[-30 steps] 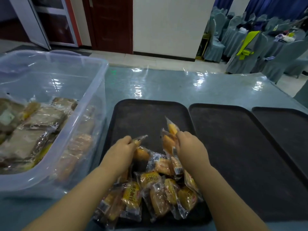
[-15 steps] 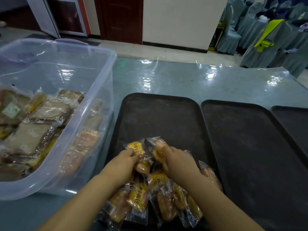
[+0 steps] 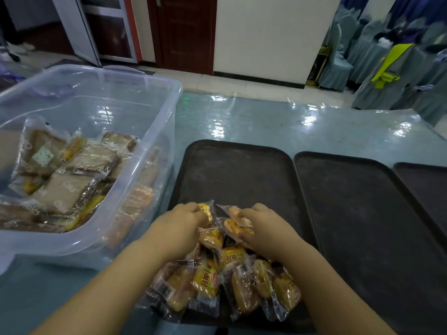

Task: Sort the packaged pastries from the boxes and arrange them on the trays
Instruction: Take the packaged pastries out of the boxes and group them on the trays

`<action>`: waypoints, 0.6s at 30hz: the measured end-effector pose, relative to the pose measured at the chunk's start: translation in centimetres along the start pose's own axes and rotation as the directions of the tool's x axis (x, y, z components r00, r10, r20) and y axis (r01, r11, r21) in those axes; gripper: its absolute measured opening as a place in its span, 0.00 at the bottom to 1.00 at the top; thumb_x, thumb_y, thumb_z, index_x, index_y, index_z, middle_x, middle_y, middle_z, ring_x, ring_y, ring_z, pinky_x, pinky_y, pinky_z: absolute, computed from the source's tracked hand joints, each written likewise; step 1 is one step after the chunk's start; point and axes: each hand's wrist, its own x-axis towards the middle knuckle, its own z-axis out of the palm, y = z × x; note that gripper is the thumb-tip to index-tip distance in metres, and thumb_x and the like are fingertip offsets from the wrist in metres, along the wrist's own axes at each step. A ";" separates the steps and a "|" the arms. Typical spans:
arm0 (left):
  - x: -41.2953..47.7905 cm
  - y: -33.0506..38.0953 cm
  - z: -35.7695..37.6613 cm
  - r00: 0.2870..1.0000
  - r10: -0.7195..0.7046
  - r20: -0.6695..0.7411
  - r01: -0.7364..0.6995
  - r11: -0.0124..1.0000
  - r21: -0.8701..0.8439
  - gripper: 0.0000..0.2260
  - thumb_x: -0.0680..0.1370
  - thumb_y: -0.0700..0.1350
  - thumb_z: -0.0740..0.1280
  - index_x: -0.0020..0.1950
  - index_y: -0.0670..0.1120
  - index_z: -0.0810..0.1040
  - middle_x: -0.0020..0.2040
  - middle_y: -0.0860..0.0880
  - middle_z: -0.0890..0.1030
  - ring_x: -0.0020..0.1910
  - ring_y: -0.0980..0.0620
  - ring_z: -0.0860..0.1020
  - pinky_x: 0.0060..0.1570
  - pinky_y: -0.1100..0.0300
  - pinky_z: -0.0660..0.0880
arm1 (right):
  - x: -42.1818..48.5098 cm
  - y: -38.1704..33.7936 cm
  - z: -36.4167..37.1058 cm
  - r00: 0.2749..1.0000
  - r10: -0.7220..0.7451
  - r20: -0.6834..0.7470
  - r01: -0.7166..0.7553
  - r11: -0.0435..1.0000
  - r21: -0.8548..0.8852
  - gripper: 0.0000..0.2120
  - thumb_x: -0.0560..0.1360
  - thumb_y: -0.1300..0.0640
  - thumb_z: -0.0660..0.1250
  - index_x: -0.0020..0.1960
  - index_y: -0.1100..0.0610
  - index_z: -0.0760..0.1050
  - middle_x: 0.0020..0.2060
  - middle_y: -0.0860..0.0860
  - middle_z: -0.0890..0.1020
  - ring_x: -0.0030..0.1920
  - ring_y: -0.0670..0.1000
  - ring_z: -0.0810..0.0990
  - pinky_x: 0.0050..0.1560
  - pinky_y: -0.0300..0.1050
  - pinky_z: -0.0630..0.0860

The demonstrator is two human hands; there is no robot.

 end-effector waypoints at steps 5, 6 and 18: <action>-0.4 1.6 -5.9 0.974 0.120 -0.194 -0.090 0.984 0.157 0.15 0.78 0.46 0.59 0.64 0.52 0.72 0.58 0.53 0.73 0.54 0.51 0.73 0.50 0.54 0.76 | -0.1 -1.9 -4.1 0.988 -0.079 -0.134 0.079 0.997 -0.008 0.17 0.77 0.47 0.62 0.65 0.46 0.69 0.56 0.45 0.74 0.53 0.45 0.74 0.53 0.43 0.75; -0.6 1.8 -7.3 0.964 0.148 -0.223 -0.109 0.978 0.179 0.14 0.79 0.47 0.58 0.64 0.52 0.72 0.58 0.53 0.73 0.54 0.52 0.74 0.50 0.55 0.75 | -0.1 -2.4 -5.0 0.983 -0.100 -0.155 0.099 0.995 -0.014 0.17 0.77 0.47 0.63 0.65 0.46 0.69 0.56 0.44 0.74 0.53 0.44 0.74 0.53 0.43 0.75; -5.1 -8.5 -18.1 0.956 0.091 -0.279 0.004 0.946 0.324 0.15 0.79 0.55 0.56 0.64 0.56 0.71 0.58 0.57 0.73 0.55 0.54 0.75 0.47 0.59 0.74 | 4.1 -14.8 -12.1 0.895 -0.309 -0.321 0.294 0.951 -0.095 0.13 0.77 0.47 0.63 0.60 0.48 0.73 0.49 0.44 0.78 0.49 0.45 0.76 0.51 0.46 0.76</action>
